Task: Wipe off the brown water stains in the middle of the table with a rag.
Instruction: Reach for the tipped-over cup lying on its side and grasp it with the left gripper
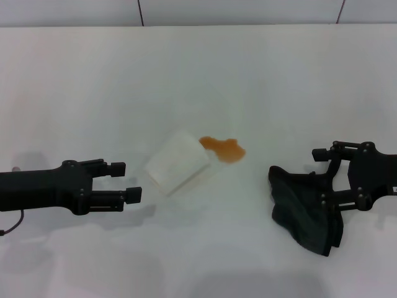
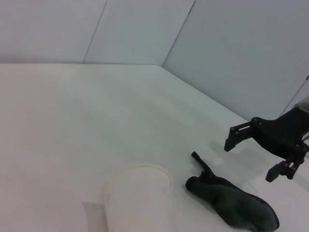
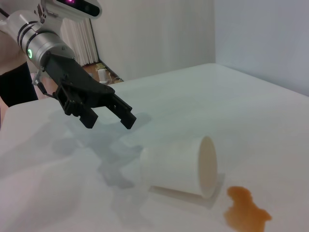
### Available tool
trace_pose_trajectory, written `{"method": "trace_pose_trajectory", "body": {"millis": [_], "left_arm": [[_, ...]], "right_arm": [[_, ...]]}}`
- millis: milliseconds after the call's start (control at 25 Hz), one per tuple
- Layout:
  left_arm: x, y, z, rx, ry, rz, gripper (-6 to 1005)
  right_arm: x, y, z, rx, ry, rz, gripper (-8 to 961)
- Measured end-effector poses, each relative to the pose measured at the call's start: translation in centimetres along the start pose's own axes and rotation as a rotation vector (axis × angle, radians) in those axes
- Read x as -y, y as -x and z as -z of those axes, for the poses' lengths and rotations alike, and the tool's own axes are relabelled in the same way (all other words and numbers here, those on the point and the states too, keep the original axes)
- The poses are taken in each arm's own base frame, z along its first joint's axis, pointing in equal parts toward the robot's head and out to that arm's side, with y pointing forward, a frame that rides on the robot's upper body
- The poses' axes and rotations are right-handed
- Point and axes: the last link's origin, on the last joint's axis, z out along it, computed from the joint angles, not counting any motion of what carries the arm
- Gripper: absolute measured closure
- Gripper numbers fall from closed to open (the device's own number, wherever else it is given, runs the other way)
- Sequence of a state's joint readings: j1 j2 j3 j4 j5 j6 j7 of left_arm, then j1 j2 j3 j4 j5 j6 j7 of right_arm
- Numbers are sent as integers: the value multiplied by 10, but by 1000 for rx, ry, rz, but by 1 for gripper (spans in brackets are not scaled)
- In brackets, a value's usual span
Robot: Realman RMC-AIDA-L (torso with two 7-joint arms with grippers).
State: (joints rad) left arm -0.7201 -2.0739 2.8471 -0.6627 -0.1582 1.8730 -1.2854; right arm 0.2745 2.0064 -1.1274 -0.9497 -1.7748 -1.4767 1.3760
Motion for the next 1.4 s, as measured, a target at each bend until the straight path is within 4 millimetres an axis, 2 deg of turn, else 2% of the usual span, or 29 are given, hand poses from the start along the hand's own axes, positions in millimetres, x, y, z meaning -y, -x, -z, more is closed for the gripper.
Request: {"method": "trace_pose_trajectory", "body": {"millis": [760,920,1120,1400], "left_arm": [[0,-1,0,0,2,-3,142],[-1,-7,-2,-9,21,-14,143],[-1,-33,-4,-21,54,-53,143],[13,-95,1,112,-32,-87,144]], "right_arm": [[0,0,0,0,0,-2,80],[0,0,0,0,-1,-1,80],[0,1,0,0,-2,4,80],[2,3,-2,2,2,8,80]]}}
